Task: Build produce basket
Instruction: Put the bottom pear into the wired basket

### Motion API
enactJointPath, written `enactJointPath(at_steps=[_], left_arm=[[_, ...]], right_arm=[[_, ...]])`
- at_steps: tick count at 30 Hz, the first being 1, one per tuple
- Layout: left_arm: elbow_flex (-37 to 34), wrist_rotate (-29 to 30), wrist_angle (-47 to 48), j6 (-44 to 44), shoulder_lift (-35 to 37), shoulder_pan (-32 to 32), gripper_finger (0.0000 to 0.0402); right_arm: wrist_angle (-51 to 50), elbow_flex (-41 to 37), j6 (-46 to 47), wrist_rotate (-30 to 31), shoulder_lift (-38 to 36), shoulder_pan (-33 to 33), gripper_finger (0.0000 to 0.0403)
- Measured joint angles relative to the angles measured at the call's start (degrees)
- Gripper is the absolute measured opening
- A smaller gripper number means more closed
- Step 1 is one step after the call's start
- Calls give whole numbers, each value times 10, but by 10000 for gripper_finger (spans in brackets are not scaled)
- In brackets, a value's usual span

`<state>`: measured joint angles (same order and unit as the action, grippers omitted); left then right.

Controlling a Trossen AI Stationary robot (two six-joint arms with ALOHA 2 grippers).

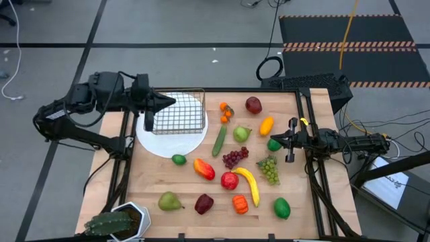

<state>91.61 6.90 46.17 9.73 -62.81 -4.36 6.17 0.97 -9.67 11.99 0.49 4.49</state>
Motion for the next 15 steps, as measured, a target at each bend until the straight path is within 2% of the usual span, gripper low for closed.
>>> enactJointPath(at_steps=[12, 15], left_arm=[[0, 2, -1, -4, -6, 0, 11], [0, 2, -1, -10, -6, 0, 3]], right_arm=[[26, 0, 79, 0, 0, 0, 0], [52, 5, 132, 5, 0, 0, 0]])
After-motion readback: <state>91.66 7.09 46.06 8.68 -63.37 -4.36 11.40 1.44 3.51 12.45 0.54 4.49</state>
